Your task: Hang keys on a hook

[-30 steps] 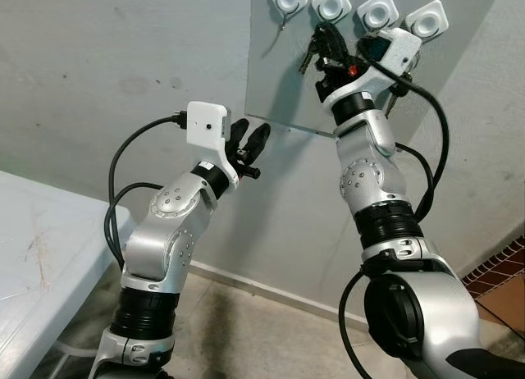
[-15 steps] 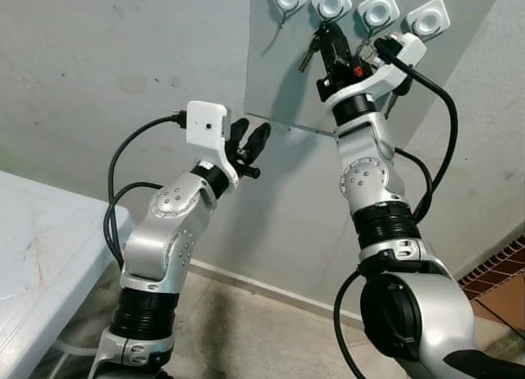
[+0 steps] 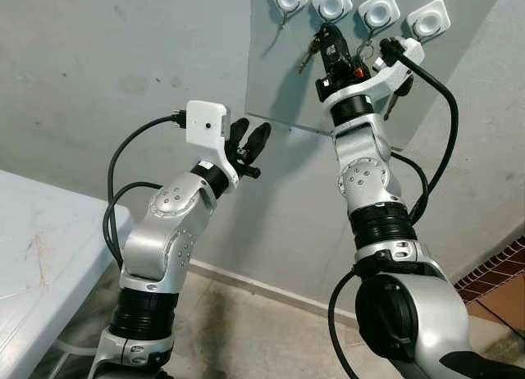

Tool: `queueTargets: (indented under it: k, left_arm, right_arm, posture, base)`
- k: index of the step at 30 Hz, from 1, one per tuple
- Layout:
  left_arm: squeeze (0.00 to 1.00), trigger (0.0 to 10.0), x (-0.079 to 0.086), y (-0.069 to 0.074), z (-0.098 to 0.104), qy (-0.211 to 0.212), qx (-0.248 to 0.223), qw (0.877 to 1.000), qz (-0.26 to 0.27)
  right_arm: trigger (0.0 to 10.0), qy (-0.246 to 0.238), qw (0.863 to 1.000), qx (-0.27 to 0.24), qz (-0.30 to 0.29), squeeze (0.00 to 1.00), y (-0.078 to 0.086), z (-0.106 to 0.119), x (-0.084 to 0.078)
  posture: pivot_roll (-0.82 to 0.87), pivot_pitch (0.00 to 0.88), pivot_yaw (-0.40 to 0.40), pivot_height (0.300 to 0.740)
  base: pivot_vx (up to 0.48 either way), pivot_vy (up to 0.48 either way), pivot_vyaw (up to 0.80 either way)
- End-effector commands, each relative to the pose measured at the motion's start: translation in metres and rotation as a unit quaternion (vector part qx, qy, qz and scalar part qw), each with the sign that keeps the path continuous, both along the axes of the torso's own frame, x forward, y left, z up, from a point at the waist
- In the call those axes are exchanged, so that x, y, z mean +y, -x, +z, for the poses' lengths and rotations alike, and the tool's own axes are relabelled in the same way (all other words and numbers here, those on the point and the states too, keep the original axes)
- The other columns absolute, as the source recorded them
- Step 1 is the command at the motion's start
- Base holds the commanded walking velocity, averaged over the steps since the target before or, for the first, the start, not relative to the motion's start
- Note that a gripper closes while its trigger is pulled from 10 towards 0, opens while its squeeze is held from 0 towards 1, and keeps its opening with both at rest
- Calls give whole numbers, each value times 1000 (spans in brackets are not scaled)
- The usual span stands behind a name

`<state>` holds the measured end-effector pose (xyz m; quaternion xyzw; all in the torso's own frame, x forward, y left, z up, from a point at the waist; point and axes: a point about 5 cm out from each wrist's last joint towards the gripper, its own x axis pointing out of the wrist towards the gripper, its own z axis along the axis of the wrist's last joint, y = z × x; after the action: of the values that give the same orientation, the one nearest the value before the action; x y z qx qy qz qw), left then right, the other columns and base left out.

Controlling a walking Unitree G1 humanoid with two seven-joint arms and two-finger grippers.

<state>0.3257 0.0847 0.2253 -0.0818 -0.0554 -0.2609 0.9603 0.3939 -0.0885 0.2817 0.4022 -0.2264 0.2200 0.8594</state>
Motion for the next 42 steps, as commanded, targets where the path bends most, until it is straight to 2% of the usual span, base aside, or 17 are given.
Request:
queueTargets:
  k: [1, 8, 24, 28, 38, 42]
  left_arm:
    - [0, 10000, 0, 3, 3, 1, -4, 1000, -2]
    - [0, 10000, 1, 3, 2, 3, -1, 1000, 0]
    - [0, 10000, 0, 4, 1, 5, 3, 1000, 1]
    - [0, 10000, 0, 5, 1, 6, 3, 1000, 3]
    - [0, 10000, 0, 6, 0, 9, 7, 1000, 4]
    - [0, 10000, 0, 6, -1, 10, 9, 1000, 5]
  right_arm:
    - [10000, -21, 999, 23, -12, 0, -1, -8, -7]
    - [10000, -50, 997, 52, -15, 0, 2, -22, -8]
    - [10000, -88, 992, 93, -5, 0, 5, -35, -5]
    - [10000, -107, 988, 107, 4, 0, 5, -36, -3]
    - [10000, -111, 988, 109, 13, 0, 6, -34, -1]
    - [10000, -130, 985, 110, 22, 0, 5, -29, -1]
  posture:
    - [186, 80, -42, 740]
    - [186, 85, -44, 740]
    - [187, 87, -48, 740]
    - [187, 87, -51, 740]
    - [187, 94, -54, 740]
    - [185, 99, -54, 740]
  base:
    - [0, 0, 0]
    - [0, 0, 0]
    - [0, 0, 0]
    - [0, 0, 0]
    - [0, 0, 0]
    - [0, 0, 0]
